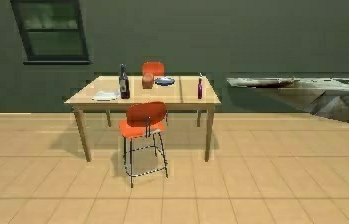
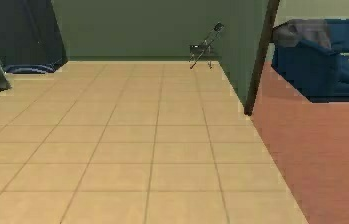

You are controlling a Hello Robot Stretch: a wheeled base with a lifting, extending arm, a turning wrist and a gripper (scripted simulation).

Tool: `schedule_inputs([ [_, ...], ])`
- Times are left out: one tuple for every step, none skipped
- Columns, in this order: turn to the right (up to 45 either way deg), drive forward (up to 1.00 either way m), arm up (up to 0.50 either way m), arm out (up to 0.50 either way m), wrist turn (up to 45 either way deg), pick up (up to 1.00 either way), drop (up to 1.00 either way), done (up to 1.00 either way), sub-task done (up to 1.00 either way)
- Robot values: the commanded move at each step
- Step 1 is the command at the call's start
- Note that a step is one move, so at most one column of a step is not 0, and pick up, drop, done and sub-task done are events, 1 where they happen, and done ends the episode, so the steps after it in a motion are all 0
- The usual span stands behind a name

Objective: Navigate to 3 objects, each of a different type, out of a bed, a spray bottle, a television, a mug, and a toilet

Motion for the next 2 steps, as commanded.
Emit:
schedule_inputs([
  [6.0,0.00,0.00,0.00,0.0,0.00,0.00,0.00,0.00],
  [0.0,0.85,0.00,0.00,0.0,0.00,0.00,0.00,0.00],
])
